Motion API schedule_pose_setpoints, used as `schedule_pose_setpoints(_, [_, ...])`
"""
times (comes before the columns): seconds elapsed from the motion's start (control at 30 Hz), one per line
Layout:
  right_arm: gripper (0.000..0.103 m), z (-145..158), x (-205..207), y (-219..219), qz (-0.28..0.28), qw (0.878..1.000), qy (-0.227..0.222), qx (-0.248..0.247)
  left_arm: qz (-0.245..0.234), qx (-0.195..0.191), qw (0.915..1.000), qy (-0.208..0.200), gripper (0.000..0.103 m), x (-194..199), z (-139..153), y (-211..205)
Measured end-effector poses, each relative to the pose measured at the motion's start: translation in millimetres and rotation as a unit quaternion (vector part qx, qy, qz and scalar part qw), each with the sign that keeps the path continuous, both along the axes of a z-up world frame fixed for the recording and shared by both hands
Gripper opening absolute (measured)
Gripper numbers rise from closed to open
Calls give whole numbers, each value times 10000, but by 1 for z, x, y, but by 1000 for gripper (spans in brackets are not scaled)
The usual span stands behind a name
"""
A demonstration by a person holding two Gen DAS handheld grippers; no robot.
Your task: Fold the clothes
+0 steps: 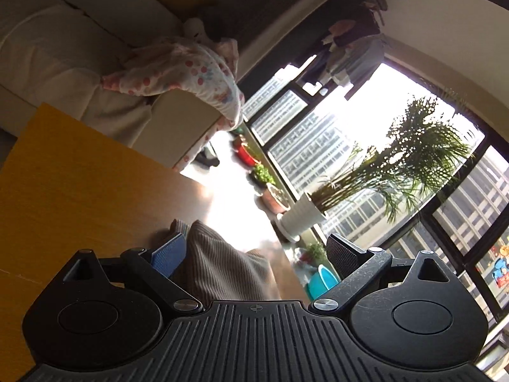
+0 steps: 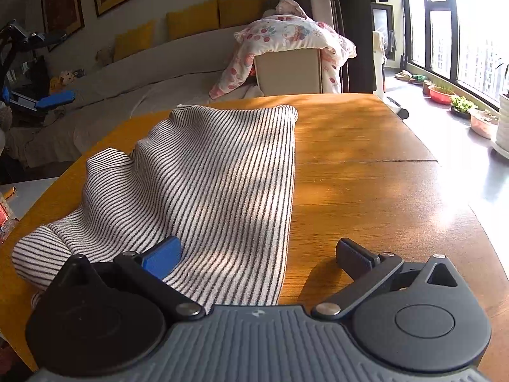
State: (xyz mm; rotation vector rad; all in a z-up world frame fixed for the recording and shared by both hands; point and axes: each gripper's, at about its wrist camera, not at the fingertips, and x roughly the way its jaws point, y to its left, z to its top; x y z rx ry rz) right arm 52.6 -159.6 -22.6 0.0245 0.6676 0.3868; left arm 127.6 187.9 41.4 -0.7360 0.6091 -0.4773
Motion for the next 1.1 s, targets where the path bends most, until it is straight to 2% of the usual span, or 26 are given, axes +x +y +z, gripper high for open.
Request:
schedule_pose_setpoints(0.1, [103,0,0,1,-22,10000,-7,-18,-342,-23,9978,571,98,4,-35,-13])
schedule_pose_setpoints(0.2, [103,0,0,0,-38,10000,-16,-31,-585,-225,9937,925,98,14,-63,-24])
schedule_pose_setpoints(0.33, [103,0,2,0,-39,10000,1,-18,-725,-775,9895,979,98,34,-79,-32])
schedule_pose_setpoints(0.43, [103,0,2,0,-45,10000,1,-14,-411,-987,9900,919,99,54,-87,-32])
schedule_pose_setpoints(0.47, [103,0,2,0,-48,10000,1,-14,-240,-996,9910,864,99,57,-87,-30])
schedule_pose_setpoints(0.57, [103,0,1,0,-63,10000,-25,-23,298,-1009,9941,250,98,45,-69,-12])
schedule_pose_setpoints(0.7, [103,0,2,-2,-50,10000,-20,9,891,-712,9912,-676,98,12,-22,22])
schedule_pose_setpoints(0.77, [103,0,3,-2,-42,10000,-5,23,942,-450,9914,-792,98,-1,2,29])
schedule_pose_setpoints(0.83, [103,0,3,-1,-45,10000,-5,10,781,-249,9942,-692,99,-6,13,28])
schedule_pose_setpoints(0.87, [103,1,3,-1,-51,10000,-5,-3,621,-256,9964,-515,99,-5,9,23])
schedule_pose_setpoints(0.97, [103,1,2,0,-70,10000,-20,-32,165,-290,9994,113,99,1,-12,3])
schedule_pose_setpoints(1.03, [103,1,0,0,-93,9999,-41,-53,4,-155,9984,544,99,6,-33,-12])
schedule_pose_setpoints(1.1, [103,2,-2,1,-125,9998,-90,-85,-99,-50,9968,792,99,7,-48,-23])
